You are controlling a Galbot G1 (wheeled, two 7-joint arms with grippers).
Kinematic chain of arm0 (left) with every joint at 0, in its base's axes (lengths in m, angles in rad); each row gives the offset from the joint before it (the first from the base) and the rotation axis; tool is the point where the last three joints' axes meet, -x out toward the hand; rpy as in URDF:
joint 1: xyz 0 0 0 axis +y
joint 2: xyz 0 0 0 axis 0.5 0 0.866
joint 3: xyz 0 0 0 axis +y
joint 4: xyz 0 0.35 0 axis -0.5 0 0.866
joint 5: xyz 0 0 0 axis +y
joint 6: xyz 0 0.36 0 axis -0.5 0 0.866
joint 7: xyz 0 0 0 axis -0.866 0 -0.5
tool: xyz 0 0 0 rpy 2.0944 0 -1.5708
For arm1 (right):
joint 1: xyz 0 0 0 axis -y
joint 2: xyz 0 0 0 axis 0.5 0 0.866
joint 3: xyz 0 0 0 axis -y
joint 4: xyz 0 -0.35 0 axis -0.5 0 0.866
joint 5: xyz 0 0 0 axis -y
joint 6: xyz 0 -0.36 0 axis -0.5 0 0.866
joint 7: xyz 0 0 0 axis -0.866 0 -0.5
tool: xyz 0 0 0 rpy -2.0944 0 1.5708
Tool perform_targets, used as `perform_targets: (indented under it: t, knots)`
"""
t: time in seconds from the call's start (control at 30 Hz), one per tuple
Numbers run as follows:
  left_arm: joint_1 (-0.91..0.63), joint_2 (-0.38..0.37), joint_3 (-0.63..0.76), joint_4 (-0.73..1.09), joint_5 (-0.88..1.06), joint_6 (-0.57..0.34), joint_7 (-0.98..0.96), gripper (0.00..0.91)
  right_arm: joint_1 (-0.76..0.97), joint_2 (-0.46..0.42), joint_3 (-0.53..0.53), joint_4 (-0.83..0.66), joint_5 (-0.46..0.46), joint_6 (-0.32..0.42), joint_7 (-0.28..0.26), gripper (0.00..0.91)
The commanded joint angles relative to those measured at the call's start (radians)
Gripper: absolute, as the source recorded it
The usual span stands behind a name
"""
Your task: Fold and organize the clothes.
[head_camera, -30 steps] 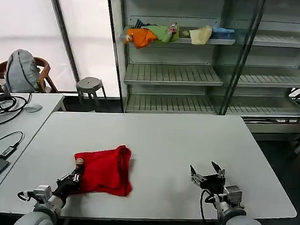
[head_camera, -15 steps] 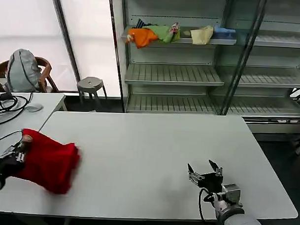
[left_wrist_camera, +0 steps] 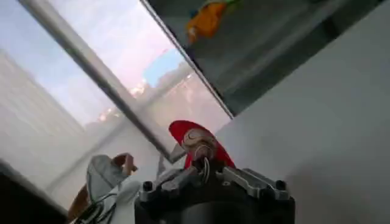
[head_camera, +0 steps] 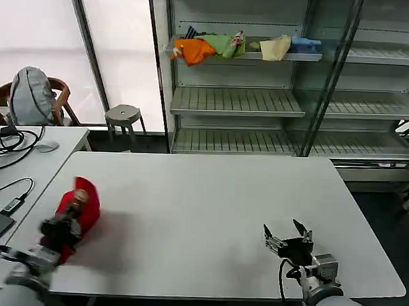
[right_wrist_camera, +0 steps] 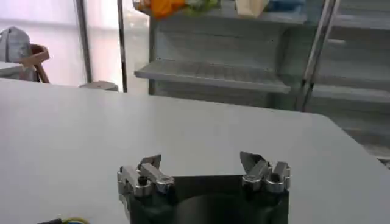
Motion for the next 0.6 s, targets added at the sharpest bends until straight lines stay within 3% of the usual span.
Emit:
perform_targets:
  t: [0.03, 0.1, 0.17, 0.23, 0.37, 0.53, 0.6]
  knots:
    - [-0.105, -0.184, 0.651, 0.043, 0.430, -0.077, -0.121, 0.030, -0.013, -0.001, 0.053, 0.015, 0.005, -0.004, 0.004, 0.907]
    - [-0.155, -0.193, 0.644, 0.014, 0.233, -0.005, -0.128, 0.020, -0.014, 0.002, 0.052, 0.015, 0.002, -0.004, 0.007, 0.907]
    - [-0.207, -0.205, 0.627, -0.018, -0.092, 0.100, -0.165, 0.030, -0.007, 0.003, 0.046, 0.013, -0.002, -0.004, 0.008, 0.907]
    - [-0.223, -0.214, 0.618, -0.022, -0.243, 0.114, -0.230, 0.020, 0.000, 0.003, 0.042, 0.010, -0.007, -0.004, 0.007, 0.907]
    - [-0.219, -0.259, 0.624, -0.021, -0.356, 0.115, -0.298, 0.020, 0.040, -0.007, 0.028, -0.008, -0.016, 0.035, 0.040, 0.907]
    - [-0.255, -0.305, 0.616, 0.006, -0.514, 0.114, -0.366, 0.030, 0.098, -0.023, 0.018, -0.043, -0.033, 0.087, 0.002, 0.907]
    - [-0.267, -0.323, 0.618, 0.017, -0.530, 0.114, -0.379, 0.030, 0.108, -0.032, 0.013, -0.033, -0.042, 0.069, -0.017, 0.907]
